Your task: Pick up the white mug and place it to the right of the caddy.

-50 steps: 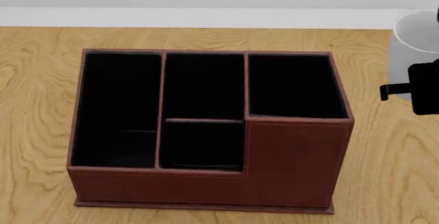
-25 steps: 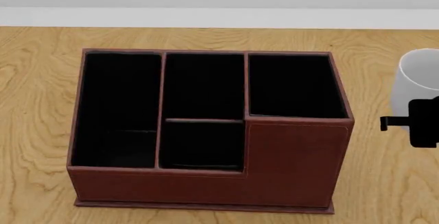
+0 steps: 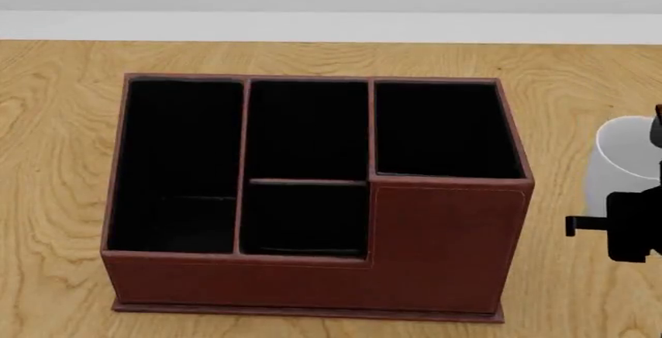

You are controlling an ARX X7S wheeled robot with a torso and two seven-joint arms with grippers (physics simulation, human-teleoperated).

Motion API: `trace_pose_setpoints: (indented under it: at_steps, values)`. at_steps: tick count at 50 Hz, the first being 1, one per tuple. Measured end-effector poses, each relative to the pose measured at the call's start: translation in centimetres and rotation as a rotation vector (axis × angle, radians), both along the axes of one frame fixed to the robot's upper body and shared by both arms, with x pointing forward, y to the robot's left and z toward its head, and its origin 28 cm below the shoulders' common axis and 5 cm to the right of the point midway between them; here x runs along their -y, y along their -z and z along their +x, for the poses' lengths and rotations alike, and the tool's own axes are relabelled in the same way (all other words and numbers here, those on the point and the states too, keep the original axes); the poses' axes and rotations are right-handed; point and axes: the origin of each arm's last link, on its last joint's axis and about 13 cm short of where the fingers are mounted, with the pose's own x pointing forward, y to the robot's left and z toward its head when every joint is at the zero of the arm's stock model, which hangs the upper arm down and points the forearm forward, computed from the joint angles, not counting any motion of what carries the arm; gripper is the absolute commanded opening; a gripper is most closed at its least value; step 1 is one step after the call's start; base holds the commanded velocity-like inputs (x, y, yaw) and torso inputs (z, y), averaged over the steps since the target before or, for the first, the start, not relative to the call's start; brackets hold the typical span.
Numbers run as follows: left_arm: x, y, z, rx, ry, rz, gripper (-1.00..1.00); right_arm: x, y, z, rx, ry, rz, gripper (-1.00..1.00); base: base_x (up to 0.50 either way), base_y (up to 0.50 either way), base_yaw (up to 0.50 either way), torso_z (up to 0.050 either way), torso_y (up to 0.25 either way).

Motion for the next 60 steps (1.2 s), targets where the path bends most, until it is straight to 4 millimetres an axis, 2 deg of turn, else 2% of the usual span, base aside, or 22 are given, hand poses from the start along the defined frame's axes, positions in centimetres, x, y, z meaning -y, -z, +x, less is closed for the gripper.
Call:
trace_pose_setpoints:
  at_steps: [25, 60]
  values:
    - [0.1, -0.3, 0.0, -0.008, -0.009, 0.015, 1.0, -2.0, 4.9, 0.2, -0.02, -0.016, 0.019, -1.0, 0.0, 0.0, 0.0, 0.0, 0.0]
    - [0.5, -0.4, 1.1, -0.048, -0.025, 0.043, 1.0, -3.0, 9.4, -0.2, 0.035, 0.031, -0.015, -1.0, 0.0, 0.0, 0.0, 0.0, 0.001]
